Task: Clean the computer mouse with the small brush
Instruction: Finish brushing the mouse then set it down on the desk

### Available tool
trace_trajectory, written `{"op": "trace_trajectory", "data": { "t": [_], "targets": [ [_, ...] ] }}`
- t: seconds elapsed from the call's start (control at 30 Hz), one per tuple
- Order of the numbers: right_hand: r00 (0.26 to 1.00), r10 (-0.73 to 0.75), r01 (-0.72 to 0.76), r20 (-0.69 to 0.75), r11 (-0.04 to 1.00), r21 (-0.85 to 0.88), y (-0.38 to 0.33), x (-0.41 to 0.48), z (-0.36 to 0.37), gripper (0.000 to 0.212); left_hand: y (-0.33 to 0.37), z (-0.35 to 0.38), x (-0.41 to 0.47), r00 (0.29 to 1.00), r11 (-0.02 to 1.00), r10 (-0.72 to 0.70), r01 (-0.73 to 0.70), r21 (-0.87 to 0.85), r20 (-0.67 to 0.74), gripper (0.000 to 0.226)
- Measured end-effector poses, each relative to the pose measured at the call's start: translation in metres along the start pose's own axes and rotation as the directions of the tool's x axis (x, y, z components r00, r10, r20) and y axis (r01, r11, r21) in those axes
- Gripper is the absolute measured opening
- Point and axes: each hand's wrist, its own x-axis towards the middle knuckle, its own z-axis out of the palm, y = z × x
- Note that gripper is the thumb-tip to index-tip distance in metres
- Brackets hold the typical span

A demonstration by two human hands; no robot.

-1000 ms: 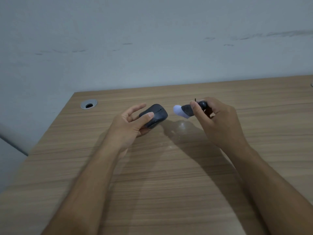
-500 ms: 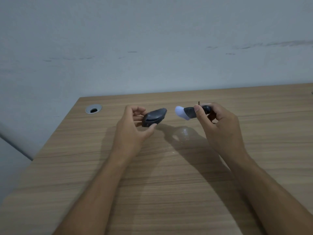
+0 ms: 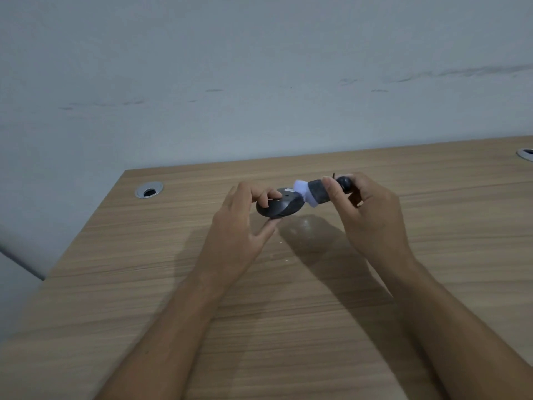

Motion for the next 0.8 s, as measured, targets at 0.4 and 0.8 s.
{"op": "trace_trajectory", "data": {
  "t": [0.4,0.8],
  "targets": [
    [0.999,0.001,-0.001,0.044,1.000,0.000,0.007,0.001,0.001,0.026,0.011,0.000,-0.001,0.992,0.991,0.114,-0.117,0.064,0.048,0.034],
    [0.998,0.014,-0.013,0.056,1.000,-0.019,0.004,-0.001,0.002,0.030,0.011,0.002,-0.002,0.974,0.981,0.165,-0.177,0.074,0.153,0.030]
  ]
}}
